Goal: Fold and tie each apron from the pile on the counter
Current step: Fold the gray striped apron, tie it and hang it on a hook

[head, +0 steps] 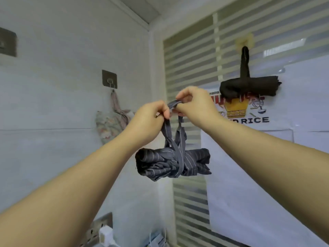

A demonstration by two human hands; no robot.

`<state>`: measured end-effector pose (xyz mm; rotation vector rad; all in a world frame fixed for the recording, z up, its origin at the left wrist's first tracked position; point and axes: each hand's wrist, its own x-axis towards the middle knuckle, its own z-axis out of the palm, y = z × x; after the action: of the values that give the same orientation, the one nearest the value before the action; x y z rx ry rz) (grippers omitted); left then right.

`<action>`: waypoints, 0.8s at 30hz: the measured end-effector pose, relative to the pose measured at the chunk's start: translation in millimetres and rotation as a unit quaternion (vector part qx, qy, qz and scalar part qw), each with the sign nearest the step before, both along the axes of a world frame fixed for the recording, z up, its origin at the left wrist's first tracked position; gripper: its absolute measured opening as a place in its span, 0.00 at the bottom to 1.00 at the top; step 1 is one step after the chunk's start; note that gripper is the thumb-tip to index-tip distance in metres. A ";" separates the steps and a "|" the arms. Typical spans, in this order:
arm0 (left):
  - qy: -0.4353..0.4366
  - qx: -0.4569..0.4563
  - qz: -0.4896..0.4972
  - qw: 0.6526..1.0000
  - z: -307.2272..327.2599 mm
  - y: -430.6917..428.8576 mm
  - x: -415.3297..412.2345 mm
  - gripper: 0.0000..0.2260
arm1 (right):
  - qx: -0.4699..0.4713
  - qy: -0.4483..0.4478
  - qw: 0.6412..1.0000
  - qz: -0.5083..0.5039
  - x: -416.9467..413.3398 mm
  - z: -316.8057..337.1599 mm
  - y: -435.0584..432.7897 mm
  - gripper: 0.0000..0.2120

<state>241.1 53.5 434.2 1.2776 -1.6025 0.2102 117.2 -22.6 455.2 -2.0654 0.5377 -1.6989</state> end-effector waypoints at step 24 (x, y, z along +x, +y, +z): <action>-0.002 -0.124 0.318 0.940 123.8 94.8 204.2 0.16 | 0.045 0.128 0.919 0.371 262.8 98.6 60.1 0.04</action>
<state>445.3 148.2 557.9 1.5530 -1.0732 0.7893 380.0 37.6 553.8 -2.0544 -0.1092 -0.9526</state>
